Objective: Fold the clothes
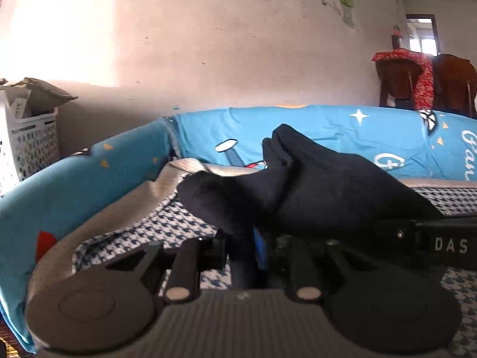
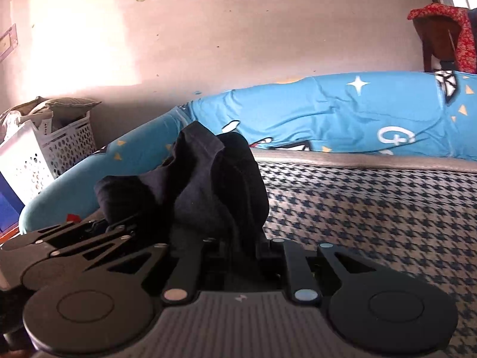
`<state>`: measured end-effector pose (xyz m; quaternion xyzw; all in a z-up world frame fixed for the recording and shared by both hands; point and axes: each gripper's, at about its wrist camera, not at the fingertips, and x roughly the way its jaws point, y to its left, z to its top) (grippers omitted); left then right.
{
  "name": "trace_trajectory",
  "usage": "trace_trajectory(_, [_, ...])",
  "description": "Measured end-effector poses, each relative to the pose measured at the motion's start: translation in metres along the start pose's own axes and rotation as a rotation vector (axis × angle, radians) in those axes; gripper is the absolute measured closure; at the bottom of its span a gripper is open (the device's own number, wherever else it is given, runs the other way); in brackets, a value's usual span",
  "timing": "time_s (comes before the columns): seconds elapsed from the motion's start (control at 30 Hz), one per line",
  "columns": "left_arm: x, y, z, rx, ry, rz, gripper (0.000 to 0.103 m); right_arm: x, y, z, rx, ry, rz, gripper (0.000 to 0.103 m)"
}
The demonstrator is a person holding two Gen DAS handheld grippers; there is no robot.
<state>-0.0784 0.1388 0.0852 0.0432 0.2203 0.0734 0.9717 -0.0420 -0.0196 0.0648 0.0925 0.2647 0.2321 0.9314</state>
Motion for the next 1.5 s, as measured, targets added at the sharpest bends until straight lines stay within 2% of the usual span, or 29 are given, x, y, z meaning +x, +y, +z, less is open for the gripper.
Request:
trace_trajectory(0.1, [0.006, 0.015, 0.000, -0.007, 0.008, 0.026, 0.086, 0.010, 0.013, 0.003, -0.004, 0.001, 0.025, 0.088])
trace_trajectory(0.23, [0.010, 0.040, 0.007, -0.068, 0.014, 0.049, 0.086, 0.027, 0.027, 0.008, 0.014, 0.006, 0.064, 0.088])
trace_trajectory(0.33, [0.014, 0.049, 0.010, -0.019, -0.010, 0.074, 0.086, 0.044, 0.038, 0.009, -0.001, 0.011, 0.072, 0.088])
trace_trajectory(0.37, [0.019, 0.055, 0.008, -0.042, 0.009, 0.072, 0.086, 0.050, 0.042, 0.009, -0.011, 0.015, 0.071, 0.088])
trace_trajectory(0.5, [0.036, 0.076, 0.003, -0.121, 0.071, 0.057, 0.086, 0.068, 0.030, 0.002, 0.002, 0.063, -0.015, 0.088])
trace_trajectory(0.7, [0.073, 0.081, -0.010, -0.242, 0.209, -0.100, 0.082, 0.082, -0.001, -0.010, 0.104, 0.177, -0.120, 0.087])
trace_trajectory(0.77, [0.086, 0.083, -0.014, -0.284, 0.259, -0.158, 0.072, 0.083, -0.005, -0.013, 0.118, 0.204, -0.131, 0.085])
trace_trajectory(0.83, [0.099, 0.084, -0.018, -0.325, 0.307, -0.212, 0.067, 0.083, -0.008, -0.015, 0.122, 0.224, -0.137, 0.076])
trace_trajectory(0.9, [0.113, 0.085, -0.023, -0.350, 0.340, -0.233, 0.056, 0.082, -0.010, -0.016, 0.117, 0.237, -0.148, 0.074])
trace_trajectory(0.93, [0.118, 0.086, -0.025, -0.359, 0.354, -0.241, 0.050, 0.081, -0.012, -0.017, 0.120, 0.244, -0.150, 0.070])
trace_trajectory(1.03, [0.131, 0.085, -0.027, -0.378, 0.369, -0.262, 0.046, 0.079, -0.020, -0.019, 0.151, 0.272, -0.139, 0.063])
trace_trajectory(1.17, [0.149, 0.084, -0.030, -0.402, 0.389, -0.289, 0.030, 0.076, -0.034, -0.020, 0.223, 0.299, -0.114, 0.058])
trace_trajectory(1.4, [0.179, 0.082, -0.034, -0.444, 0.425, -0.336, 0.028, 0.080, -0.051, -0.023, 0.308, 0.333, -0.093, 0.055])
trace_trajectory(1.5, [0.186, 0.074, -0.034, -0.429, 0.429, -0.361, 0.028, 0.083, -0.055, -0.025, 0.341, 0.340, -0.076, 0.055])
